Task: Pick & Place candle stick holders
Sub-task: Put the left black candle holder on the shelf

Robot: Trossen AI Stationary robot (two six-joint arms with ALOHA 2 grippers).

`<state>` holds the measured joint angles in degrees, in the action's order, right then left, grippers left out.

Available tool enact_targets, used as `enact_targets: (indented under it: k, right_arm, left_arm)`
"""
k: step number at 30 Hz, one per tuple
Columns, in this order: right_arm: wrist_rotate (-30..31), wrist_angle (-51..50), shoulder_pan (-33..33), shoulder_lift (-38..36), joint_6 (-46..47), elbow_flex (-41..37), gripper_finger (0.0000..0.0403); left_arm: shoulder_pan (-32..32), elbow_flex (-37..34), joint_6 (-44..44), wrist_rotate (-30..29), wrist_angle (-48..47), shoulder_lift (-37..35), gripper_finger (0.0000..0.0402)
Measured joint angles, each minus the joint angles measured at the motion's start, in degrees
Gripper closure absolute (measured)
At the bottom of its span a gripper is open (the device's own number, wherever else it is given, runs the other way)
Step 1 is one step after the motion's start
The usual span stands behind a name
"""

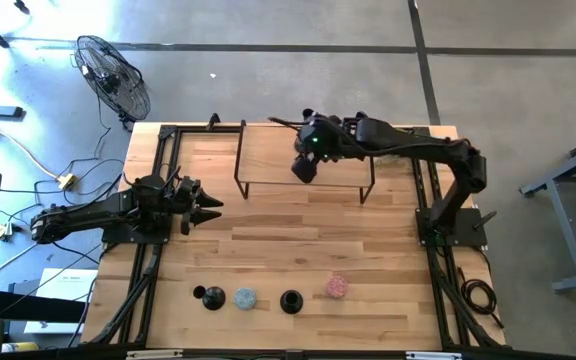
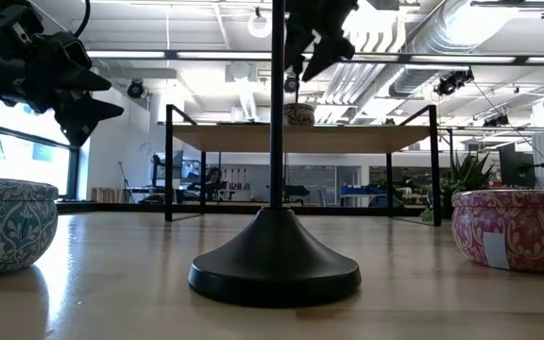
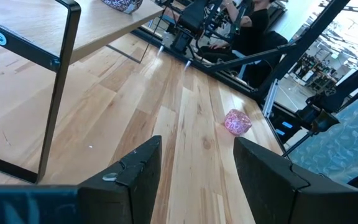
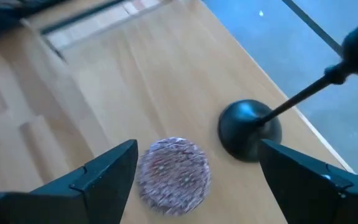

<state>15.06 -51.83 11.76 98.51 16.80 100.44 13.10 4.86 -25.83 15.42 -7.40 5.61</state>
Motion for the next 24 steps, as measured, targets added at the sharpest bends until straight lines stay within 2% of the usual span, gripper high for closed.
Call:
enact_targets:
  k: [4,10,17,24]
  right_arm:
    - [0.0,-0.7,-3.6,-3.1,1.0,0.0,0.0075]
    - [2.9,-5.5,-13.1,-5.0,5.9,0.0,0.0075]
    - [16.7,-7.0,-25.0,-4.3,11.9,0.0,0.0075]
    - [31.8,-6.7,-31.7,-3.6,15.6,0.0,0.0075]
  left_arm:
    - [0.0,0.0,0.0,0.0,0.0,0.0,0.0204]
    - [0.0,0.0,0.0,0.0,0.0,0.0,0.0204]
    - [0.0,0.0,0.0,0.0,0.0,0.0,0.0204]
    - [0.0,0.0,0.0,0.0,0.0,0.0,0.0204]
